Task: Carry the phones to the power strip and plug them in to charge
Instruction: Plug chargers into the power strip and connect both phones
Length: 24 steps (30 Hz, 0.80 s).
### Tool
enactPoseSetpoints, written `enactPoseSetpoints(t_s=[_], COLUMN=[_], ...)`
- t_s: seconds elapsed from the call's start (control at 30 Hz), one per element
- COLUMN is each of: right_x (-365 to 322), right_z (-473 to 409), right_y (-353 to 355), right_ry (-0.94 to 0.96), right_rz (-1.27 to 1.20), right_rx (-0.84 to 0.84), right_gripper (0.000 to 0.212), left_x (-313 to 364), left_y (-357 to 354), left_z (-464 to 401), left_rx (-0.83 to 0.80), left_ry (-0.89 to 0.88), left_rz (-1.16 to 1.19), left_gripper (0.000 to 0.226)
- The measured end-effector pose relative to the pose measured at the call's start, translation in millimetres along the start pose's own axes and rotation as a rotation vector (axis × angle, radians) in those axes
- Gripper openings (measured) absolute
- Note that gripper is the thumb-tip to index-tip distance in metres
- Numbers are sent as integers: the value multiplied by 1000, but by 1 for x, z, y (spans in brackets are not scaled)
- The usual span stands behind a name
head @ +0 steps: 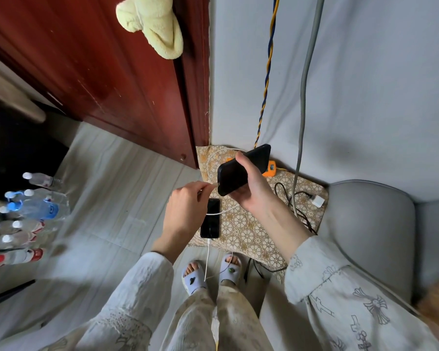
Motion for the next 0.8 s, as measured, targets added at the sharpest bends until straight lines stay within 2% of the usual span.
enactPoseSetpoints(t_s=[0.2,0.37,0.8], right_x=[5,6,8], right_z=[-3,-3,-6], right_y=[-2,-7,-9], right_ry=[-31,-53,-56], right_rz=[1,-14,-12], right_rx=[8,-41,-29], right_gripper=[40,35,39], left_x=[2,-4,-4], left_y=[0,3,3], left_z=[1,-2,-5], left_rx=[35,63,54], left_ry=[-74,7,-21], left_rz=[-112,-18,-15], left_gripper=[25,22,22])
Point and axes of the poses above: each hand's wrist, its own z-axis away from the middle knuckle, its own y-axis out of the back of the hand, x = y × z, the point moved 7 cm from there along -z, towards the middle knuckle, and after that the axes turned 5 degrees about x, right-handed, at the moved point
